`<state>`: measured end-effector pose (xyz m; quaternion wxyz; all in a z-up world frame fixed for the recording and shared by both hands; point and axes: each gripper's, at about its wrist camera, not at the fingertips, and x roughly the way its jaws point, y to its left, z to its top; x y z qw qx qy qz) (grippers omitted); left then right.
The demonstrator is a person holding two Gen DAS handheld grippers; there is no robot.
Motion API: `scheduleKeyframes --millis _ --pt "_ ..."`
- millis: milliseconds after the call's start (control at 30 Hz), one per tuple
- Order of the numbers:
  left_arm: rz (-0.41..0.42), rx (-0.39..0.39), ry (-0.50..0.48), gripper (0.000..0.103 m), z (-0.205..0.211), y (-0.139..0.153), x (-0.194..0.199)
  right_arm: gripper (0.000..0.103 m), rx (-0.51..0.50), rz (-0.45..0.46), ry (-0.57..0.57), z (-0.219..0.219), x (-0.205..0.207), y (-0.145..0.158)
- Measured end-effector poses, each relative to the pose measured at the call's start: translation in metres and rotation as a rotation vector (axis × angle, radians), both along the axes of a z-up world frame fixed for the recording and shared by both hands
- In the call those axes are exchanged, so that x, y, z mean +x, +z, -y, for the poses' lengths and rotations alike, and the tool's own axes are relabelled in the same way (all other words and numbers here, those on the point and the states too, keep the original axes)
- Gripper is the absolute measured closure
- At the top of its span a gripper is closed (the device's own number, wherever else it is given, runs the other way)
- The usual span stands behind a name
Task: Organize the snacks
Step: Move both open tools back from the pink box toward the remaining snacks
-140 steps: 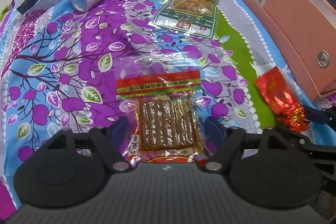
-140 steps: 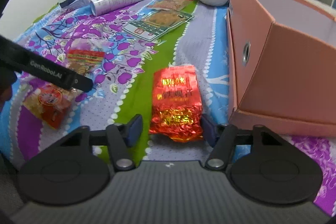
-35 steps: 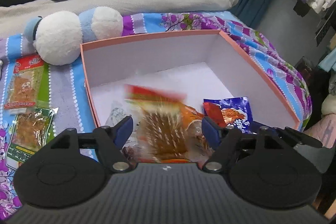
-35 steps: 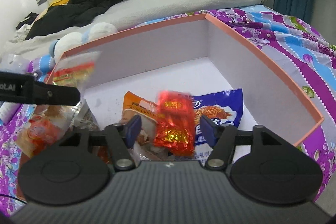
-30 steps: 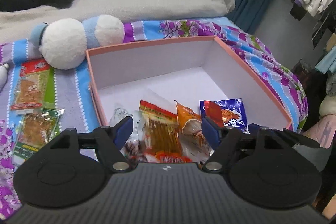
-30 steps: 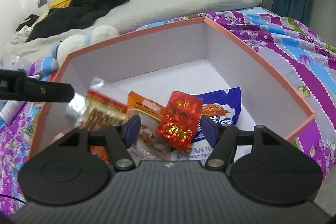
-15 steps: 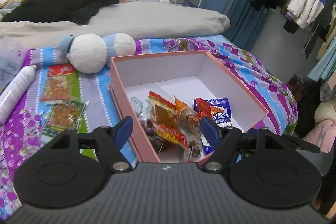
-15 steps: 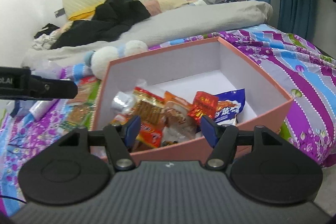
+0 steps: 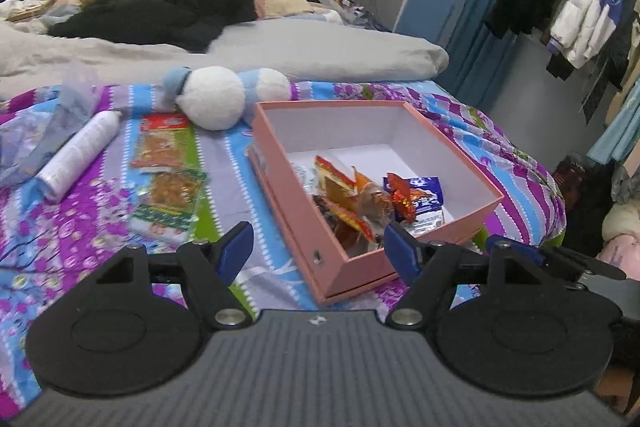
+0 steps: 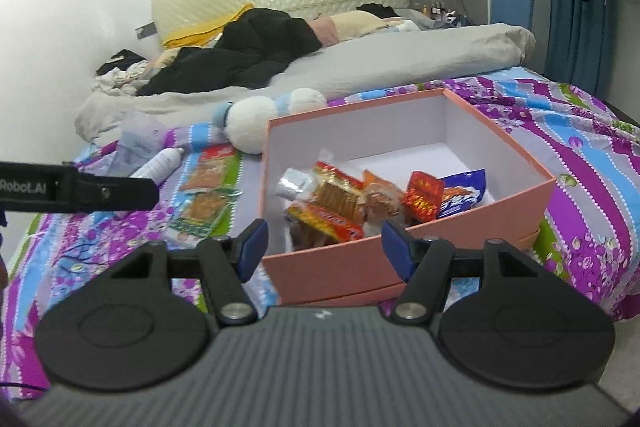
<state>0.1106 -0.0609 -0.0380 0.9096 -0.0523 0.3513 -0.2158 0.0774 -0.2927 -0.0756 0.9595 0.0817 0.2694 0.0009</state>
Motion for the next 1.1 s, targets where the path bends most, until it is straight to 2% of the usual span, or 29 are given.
scheduleKeyframes --millis 267,433,533,667,867,1100 --pt "-0.015 -0.02 0.095 0.027 -0.053 -0.001 -0.038 0.038 0.006 0.007 0.086 -0.04 -0.028 0.001" --pt "-0.019 -0.009 0.136 0.026 -0.072 -0.006 -0.06 0.038 -0.007 -0.002 0.153 -0.062 -0.04 -0.003" --pt "-0.015 -0.011 0.164 0.02 -0.082 -0.009 -0.071 0.038 -0.015 -0.007 0.18 -0.072 -0.043 -0.006" --pt "-0.005 0.008 0.194 0.02 -0.093 -0.012 -0.081 0.038 -0.028 -0.009 0.208 -0.083 -0.045 -0.007" --pt "-0.025 -0.011 0.251 0.02 -0.115 -0.018 -0.079 0.038 -0.031 0.004 0.234 -0.091 -0.041 -0.006" --pt "-0.024 -0.023 0.271 0.019 -0.132 -0.021 -0.067 0.038 -0.048 0.0 0.279 -0.109 -0.029 -0.012"
